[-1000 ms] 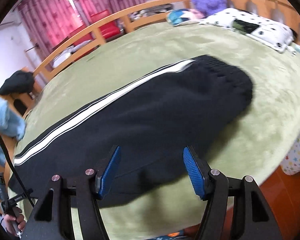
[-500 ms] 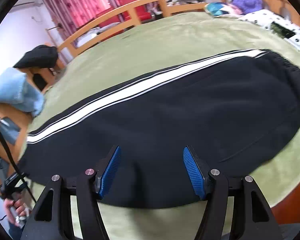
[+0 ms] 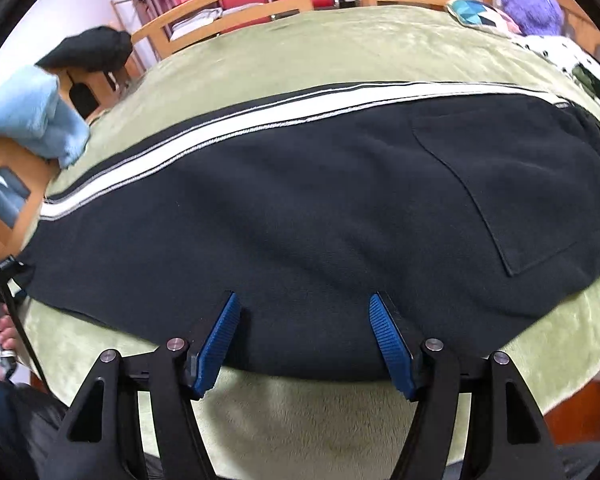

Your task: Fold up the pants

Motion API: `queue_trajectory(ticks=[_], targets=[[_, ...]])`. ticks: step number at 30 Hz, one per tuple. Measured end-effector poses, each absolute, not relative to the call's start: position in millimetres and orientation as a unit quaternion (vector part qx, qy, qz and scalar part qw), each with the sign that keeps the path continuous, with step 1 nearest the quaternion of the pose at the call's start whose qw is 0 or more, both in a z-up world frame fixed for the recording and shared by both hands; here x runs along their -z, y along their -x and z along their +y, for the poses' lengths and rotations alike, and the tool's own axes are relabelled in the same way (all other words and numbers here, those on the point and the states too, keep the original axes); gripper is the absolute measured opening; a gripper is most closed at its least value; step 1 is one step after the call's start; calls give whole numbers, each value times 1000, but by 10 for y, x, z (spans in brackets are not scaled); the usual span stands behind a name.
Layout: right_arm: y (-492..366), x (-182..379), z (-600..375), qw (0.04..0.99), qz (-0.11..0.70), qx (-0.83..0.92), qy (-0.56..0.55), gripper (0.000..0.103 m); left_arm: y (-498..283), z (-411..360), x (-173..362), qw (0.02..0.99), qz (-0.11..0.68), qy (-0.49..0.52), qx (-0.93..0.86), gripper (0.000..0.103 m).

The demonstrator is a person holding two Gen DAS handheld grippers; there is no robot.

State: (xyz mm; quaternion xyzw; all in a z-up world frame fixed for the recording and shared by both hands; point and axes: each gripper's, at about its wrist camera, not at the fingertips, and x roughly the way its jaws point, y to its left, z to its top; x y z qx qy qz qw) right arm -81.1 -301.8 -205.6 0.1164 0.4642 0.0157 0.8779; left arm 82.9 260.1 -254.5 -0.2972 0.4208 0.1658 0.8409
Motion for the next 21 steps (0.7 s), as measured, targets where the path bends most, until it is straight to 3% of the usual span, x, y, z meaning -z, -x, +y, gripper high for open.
queue_trajectory(ticks=[1, 3, 6, 10, 15, 21], targets=[[835, 2051, -3034, 878, 463, -14, -119, 67, -927, 2667, 2546, 841, 418, 299, -168, 39], [872, 2054, -3065, 877, 464, -7, -124, 67, -955, 2743, 2545, 839, 414, 325, -139, 16], [878, 2002, -3095, 875, 461, -7, -144, 67, -911, 2793, 2366, 840, 398, 348, -122, 13], [947, 1860, -3163, 885, 442, -7, -147, 67, -926, 2513, 1842, 882, 368, 269, -118, 13], [1070, 1644, -3325, 900, 409, -8, -152, 67, -919, 1571, 993, 945, 301, 115, -62, 13], [1279, 1549, -3573, 907, 389, 2, -159, 67, -856, 158, 395, 959, 266, 40, 88, 13]])
